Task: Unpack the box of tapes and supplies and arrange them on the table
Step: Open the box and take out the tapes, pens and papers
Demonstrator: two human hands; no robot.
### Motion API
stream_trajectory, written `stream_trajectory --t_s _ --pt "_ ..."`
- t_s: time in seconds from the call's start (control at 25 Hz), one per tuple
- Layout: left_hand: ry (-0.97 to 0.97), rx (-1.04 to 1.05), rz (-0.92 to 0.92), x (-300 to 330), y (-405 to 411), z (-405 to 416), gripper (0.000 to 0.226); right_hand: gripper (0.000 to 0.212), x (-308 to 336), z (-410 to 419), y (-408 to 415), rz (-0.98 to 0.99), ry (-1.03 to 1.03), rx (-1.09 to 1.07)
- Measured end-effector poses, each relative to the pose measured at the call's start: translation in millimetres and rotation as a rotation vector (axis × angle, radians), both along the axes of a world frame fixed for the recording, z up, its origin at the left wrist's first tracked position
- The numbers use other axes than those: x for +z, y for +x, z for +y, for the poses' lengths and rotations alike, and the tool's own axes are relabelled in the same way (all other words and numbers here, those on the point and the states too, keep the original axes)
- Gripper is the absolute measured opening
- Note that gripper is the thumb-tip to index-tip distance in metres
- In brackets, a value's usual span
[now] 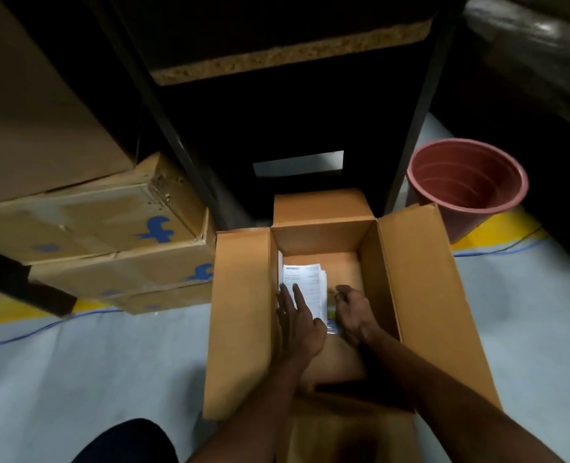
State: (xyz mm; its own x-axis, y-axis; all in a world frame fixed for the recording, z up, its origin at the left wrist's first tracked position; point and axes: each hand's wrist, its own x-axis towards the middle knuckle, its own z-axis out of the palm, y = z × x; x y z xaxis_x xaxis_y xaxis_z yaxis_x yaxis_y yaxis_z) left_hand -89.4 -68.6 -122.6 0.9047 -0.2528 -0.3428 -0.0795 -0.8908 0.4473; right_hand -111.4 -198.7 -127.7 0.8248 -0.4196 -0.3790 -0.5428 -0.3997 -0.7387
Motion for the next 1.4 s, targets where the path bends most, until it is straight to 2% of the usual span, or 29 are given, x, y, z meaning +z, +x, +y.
stream_trajectory --t_s 0.16,0.4,0.84,1.0,1.2,1.4 --pt "0.021 0.014 -0.079 -26 6 -3 0.092 0.032 -23 7 9 -0.02 -0.001 0.021" --pt "0.062 -0.032 -0.073 -41 7 -6 0.102 0.031 -33 11 7 0.01 0.021 -0.028" --pt "-0.04 0.159 -0.01 -43 22 -21 0.106 0.031 -44 7 5 -0.016 0.052 -0.072" --pt "-0.023 0.131 -0.051 -46 24 -21 0.106 0.032 -45 8 5 -0.028 0.051 -0.094" --pt "0.049 0.015 -0.225 -57 9 -20 0.108 0.033 -52 8 10 -0.046 0.026 -0.078" --pt "0.039 0.031 -0.18 -56 12 -24 0.109 0.04 -59 -1 9 -0.056 0.052 -0.02"
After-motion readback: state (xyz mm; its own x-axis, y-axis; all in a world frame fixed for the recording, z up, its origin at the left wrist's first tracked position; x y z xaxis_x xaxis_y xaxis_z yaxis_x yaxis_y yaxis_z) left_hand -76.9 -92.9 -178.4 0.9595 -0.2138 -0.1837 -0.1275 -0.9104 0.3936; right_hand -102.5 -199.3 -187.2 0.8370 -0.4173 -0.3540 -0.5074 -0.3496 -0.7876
